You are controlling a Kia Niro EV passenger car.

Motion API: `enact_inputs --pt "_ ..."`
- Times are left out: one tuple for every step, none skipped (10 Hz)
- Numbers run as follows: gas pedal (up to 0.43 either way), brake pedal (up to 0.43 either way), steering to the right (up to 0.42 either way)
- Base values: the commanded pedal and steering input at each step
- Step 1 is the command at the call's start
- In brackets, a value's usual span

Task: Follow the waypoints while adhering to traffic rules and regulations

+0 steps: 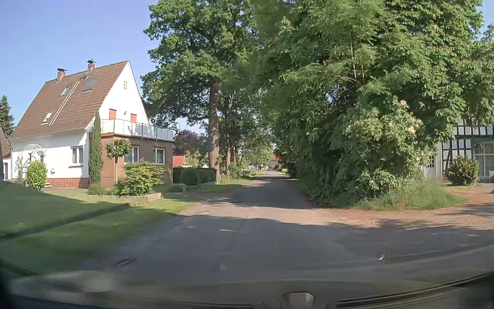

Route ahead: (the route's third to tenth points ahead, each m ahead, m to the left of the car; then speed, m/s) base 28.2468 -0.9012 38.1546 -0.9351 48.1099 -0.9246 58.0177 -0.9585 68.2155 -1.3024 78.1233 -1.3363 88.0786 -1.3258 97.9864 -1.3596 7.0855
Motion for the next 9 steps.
enact_inputs --pt "0.157 0.006 0.002" --pt "0.157 0.006 0.002" --pt "0.157 0.006 0.002" --pt "0.157 0.006 0.003" --pt "0.157 0.006 0.003" --pt "0.157 0.006 0.004" --pt "0.157 0.006 0.004" --pt "0.157 0.006 0.004" --pt "0.157 0.006 0.004"
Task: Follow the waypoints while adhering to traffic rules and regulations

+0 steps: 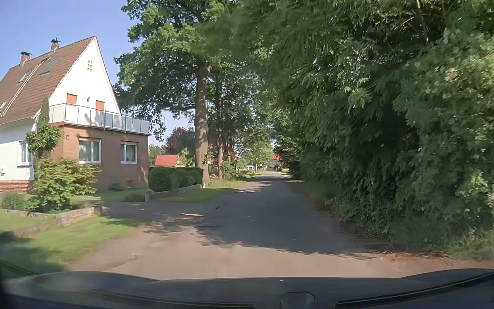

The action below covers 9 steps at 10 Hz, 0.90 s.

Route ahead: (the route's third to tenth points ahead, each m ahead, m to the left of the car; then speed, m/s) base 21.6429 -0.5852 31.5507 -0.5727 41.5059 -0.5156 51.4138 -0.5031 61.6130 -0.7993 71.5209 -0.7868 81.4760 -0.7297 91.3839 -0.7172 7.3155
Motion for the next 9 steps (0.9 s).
enact_inputs --pt "0.15 0.006 0.004" --pt "0.138 0.006 0.004" --pt "0.138 0.006 0.004" --pt "0.13 0.006 0.004" --pt "0.13 0.006 0.004" --pt "0.13 0.006 0.004" --pt "0.13 0.006 0.004" --pt "0.13 0.006 0.004" --pt "0.13 0.006 0.004"
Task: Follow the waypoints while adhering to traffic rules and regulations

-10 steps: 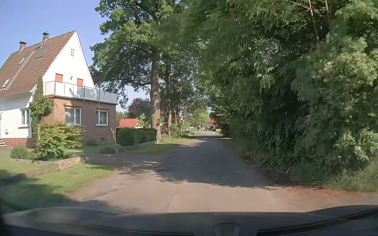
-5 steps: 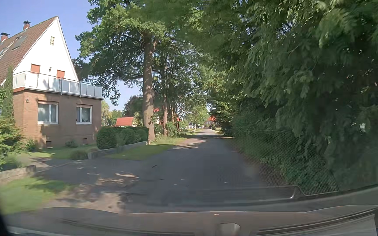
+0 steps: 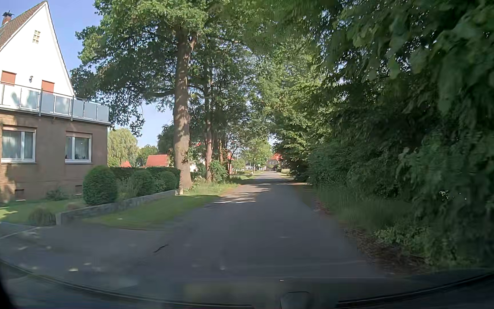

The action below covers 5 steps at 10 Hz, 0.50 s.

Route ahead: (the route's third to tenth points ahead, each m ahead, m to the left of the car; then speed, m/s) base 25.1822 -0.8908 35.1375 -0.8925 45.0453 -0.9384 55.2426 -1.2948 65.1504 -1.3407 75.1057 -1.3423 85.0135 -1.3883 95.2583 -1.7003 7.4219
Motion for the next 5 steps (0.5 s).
enact_inputs --pt "0.13 0.006 0.004" --pt "0.13 0.006 0.005" --pt "0.13 0.006 0.008" --pt "0.13 0.006 0.008" --pt "0.13 0.006 0.006"
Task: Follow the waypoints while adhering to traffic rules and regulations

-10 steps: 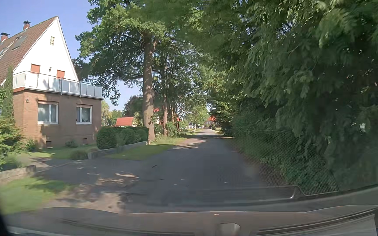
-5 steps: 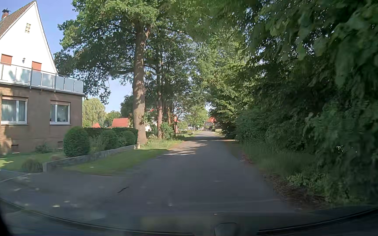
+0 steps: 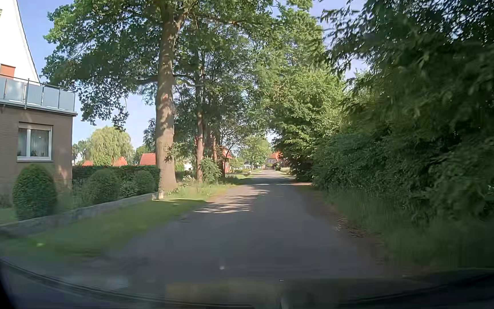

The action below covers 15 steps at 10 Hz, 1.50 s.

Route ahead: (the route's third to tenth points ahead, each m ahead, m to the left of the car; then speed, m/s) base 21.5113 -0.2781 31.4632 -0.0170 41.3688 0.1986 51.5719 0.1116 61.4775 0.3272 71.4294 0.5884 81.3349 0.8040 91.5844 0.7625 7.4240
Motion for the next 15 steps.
enact_inputs --pt "0.13 0.006 0.006" --pt "0.11 0.006 0.007" --pt "0.098 0.006 0.007" --pt "0.098 0.006 0.007" --pt "0.098 0.006 0.007" --pt "0.087 0.006 0.006" --pt "0.079 0.006 0.006" --pt "0.079 0.006 0.007" --pt "0.079 0.006 0.007" --pt "0.079 0.006 0.006" --pt "0.079 0.006 0.006" --pt "0.079 0.006 0.006" --pt "0.079 0.006 0.007" --pt "0.079 0.006 0.007" --pt "0.079 0.006 0.006"
